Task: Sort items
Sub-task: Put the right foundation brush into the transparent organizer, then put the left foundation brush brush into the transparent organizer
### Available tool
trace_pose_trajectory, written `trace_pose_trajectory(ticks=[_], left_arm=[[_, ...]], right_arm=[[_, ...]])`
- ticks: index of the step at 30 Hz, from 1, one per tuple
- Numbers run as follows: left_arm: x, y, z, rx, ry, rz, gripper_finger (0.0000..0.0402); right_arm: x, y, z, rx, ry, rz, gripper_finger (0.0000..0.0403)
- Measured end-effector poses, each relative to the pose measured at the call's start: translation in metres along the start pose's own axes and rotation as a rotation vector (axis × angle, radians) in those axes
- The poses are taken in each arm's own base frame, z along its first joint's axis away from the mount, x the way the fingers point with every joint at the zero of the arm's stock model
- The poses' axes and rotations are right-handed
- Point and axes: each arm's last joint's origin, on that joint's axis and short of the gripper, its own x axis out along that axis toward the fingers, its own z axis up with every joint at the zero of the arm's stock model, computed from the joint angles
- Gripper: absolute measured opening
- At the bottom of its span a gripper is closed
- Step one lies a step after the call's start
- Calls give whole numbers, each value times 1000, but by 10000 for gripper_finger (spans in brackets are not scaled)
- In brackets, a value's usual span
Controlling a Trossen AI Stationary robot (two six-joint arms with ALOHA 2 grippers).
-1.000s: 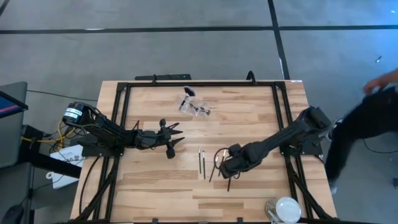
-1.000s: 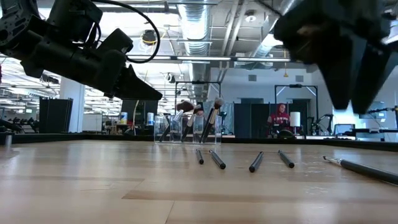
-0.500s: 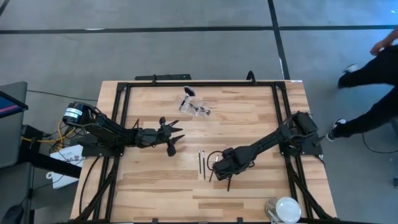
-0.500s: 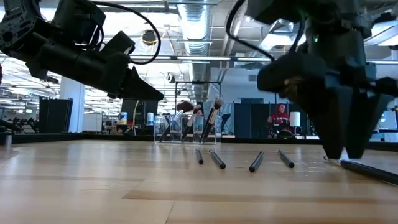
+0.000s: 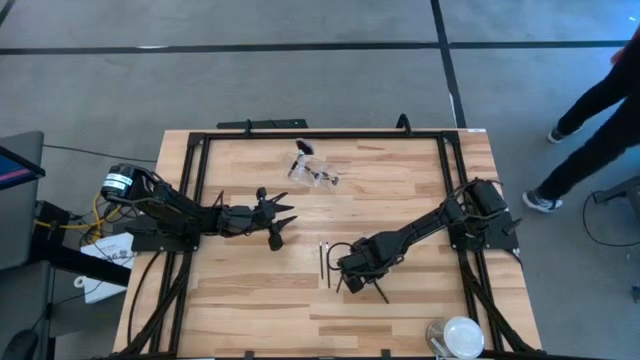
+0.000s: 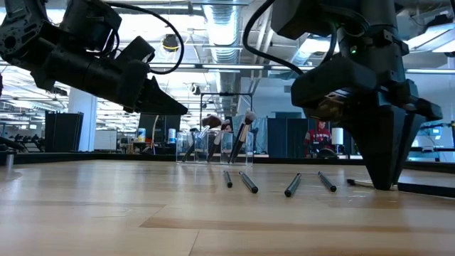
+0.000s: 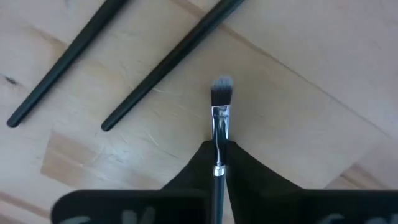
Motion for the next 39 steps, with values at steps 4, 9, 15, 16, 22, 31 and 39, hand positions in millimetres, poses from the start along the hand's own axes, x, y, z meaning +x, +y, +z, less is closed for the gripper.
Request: trace_pose_trajectory(ticks=[4, 9, 15, 16, 22, 31, 39], left_arm=[[0, 1, 0, -1, 1, 3, 134], [0, 1, 0, -1, 1, 4, 134], [0, 1, 0, -4, -4, 4, 134], [0, 1, 1, -4, -5, 4, 134], [0, 1, 1, -4, -6, 4, 134], [0, 1, 1, -5, -6, 4, 134], [-1, -1, 1, -27, -6, -8, 134]], right_arm=[[0, 0, 1, -14, -6, 1, 25], [-9, -1, 0, -51, -41, 26, 19], [-51, -6, 5, -94, -287, 83, 9], [-58, -8, 5, -106, -331, 85, 9], [-106, -18, 17, -247, -815, 16, 3], [-140, -24, 71, -458, -980, 48, 2], [-87, -22, 75, -477, -726, -70, 36]])
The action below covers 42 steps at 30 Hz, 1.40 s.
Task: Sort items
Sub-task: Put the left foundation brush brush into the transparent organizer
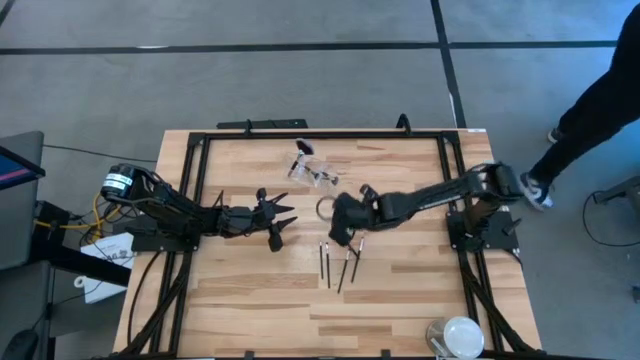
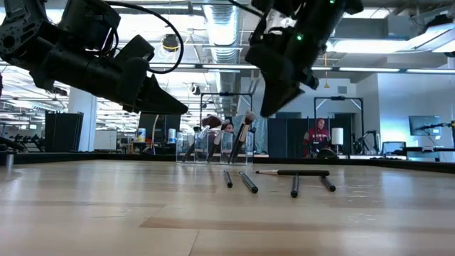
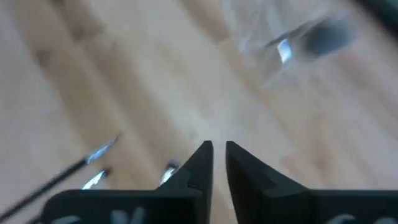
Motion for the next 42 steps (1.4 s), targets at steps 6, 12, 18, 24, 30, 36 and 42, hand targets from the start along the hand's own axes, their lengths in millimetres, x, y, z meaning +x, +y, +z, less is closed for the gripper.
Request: trace_pose_trajectory(ticks=[6, 12, 18, 24, 30, 36, 42], left_arm=[[0, 0, -1, -1, 5, -2, 134], [0, 0, -1, -26, 6, -2, 134], [0, 0, -1, -27, 6, -2, 134], [0, 0, -1, -27, 6, -2, 134], [0, 0, -1, -27, 6, -2, 134], [0, 0, -1, -27, 5, -2, 134], [0, 0, -1, -27, 5, -2, 134]], right_arm=[[4, 30, -20, 47, 10, 18, 89], [17, 53, -47, 85, 33, -31, 123], [37, 69, -73, 77, 118, -57, 140], [48, 71, -81, 112, 145, -93, 137], [53, 66, -82, 138, 176, -42, 43], [45, 66, -63, 64, 176, 2, 26], [-27, 49, 4, -28, -152, 7, 9]])
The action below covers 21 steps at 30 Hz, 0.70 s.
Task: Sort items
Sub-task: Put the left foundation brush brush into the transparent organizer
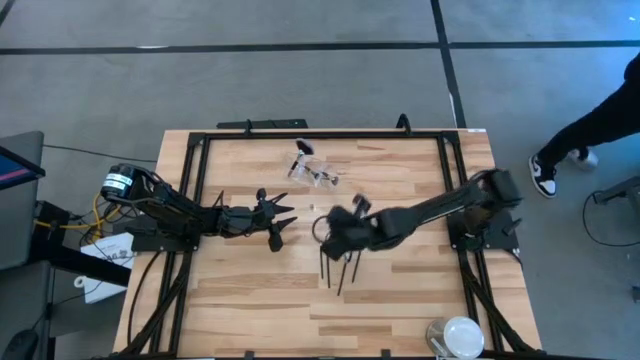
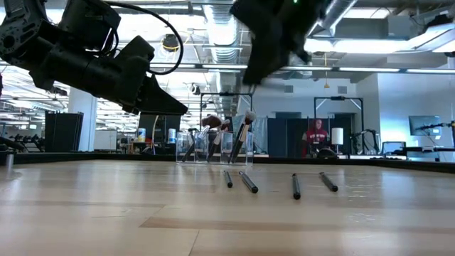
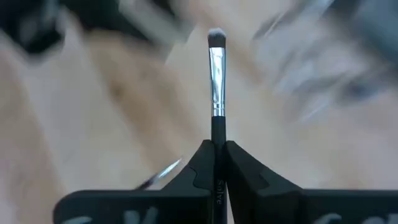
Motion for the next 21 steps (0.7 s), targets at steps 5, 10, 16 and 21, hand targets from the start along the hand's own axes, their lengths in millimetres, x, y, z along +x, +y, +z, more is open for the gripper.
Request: trace_pose_trajectory(ticks=[5, 10, 16, 21], left_arm=[[0, 0, 0, -2, -3, 0, 134], [0, 0, 1, -4, -6, 2, 134], [3, 8, 8, -47, -75, 11, 134], [5, 10, 31, -106, -241, -200, 133]], right_arm=[[-80, -35, 38, -68, -346, -180, 17], [-106, -66, 28, -31, -537, -310, 6], [-28, -91, -8, -5, -688, 128, 13], [16, -107, -23, -10, -826, 387, 11]])
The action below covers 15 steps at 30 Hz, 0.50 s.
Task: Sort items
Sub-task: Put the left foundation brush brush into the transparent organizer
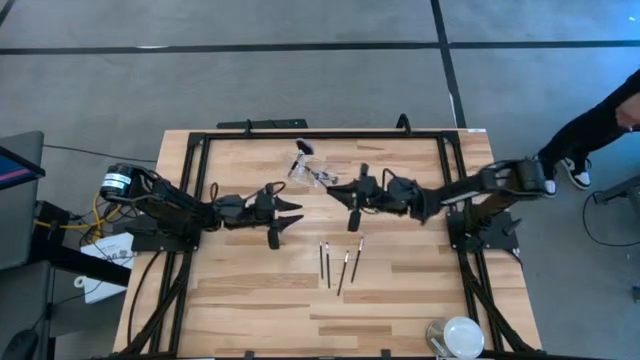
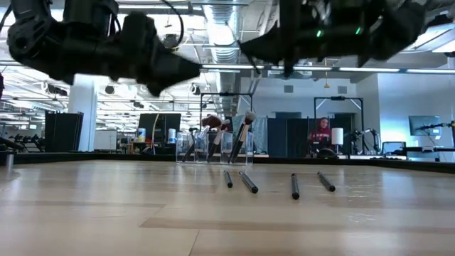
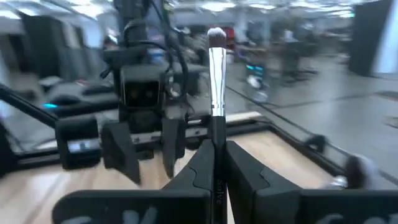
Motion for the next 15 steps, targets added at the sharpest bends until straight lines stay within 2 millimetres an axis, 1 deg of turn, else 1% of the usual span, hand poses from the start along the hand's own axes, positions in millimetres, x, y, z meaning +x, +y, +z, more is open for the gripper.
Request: trace_pose_trajectory(ticks=[3, 8, 11, 15], left_arm=[[8, 3, 14, -10, -63, -13, 129], [18, 16, 25, -4, -96, -10, 115], [19, 22, 26, -6, -92, -29, 108], [19, 21, 26, -4, -91, -65, 102]], right_arm=[[12, -6, -15, 46, -28, 96, 13], [36, -8, -33, 50, 3, 181, 14], [48, -7, -39, 52, 12, 206, 14], [59, -5, -39, 83, 10, 219, 16]])
